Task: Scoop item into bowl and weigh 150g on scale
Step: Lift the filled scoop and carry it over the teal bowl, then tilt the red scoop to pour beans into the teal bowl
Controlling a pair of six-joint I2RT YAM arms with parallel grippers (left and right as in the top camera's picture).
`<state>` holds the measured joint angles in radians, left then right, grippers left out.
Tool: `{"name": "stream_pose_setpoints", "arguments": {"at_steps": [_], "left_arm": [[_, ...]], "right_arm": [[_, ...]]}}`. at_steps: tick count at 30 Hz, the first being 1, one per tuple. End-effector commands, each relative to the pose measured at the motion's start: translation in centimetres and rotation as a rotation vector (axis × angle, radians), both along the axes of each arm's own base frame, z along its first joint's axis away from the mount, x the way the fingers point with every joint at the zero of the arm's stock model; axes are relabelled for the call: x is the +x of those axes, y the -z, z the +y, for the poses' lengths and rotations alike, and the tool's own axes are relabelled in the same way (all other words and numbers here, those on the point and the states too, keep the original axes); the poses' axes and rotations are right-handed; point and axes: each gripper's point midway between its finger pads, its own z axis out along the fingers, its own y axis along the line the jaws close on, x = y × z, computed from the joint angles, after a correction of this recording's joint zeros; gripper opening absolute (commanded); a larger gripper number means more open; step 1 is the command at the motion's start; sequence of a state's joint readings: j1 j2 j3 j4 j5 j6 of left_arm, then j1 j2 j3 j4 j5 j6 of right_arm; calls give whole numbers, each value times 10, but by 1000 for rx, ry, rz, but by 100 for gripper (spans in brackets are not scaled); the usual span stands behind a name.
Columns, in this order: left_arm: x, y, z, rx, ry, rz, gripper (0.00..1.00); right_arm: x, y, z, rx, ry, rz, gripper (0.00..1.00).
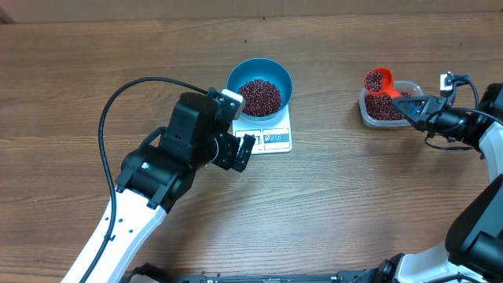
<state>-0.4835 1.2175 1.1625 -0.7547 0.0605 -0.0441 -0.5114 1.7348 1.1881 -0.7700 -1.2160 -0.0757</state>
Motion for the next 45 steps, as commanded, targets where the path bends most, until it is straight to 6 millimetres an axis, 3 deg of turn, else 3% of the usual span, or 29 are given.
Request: {"name": "stream_pose_setpoints", "arguments": {"at_steps": [1,14,26,32,40,45], "left_arm": [[0,5,1,13,16,5,99],[0,5,1,13,16,5,100],[0,5,1,13,16,5,100],[0,5,1,13,16,5,99],[0,5,1,13,16,5,100],[0,5,1,13,16,5,99]], "right_arm": [[0,-5,13,50,-46,-28,4],[4,-11,73,57,-204,-67,4],[23,-26,132,67,-304,-102,4],[31,-20,158,-4,-311,-109,4],[39,4,191,-182,-286,-107,4],[36,9,212,-285,-349,-218,4]]}}
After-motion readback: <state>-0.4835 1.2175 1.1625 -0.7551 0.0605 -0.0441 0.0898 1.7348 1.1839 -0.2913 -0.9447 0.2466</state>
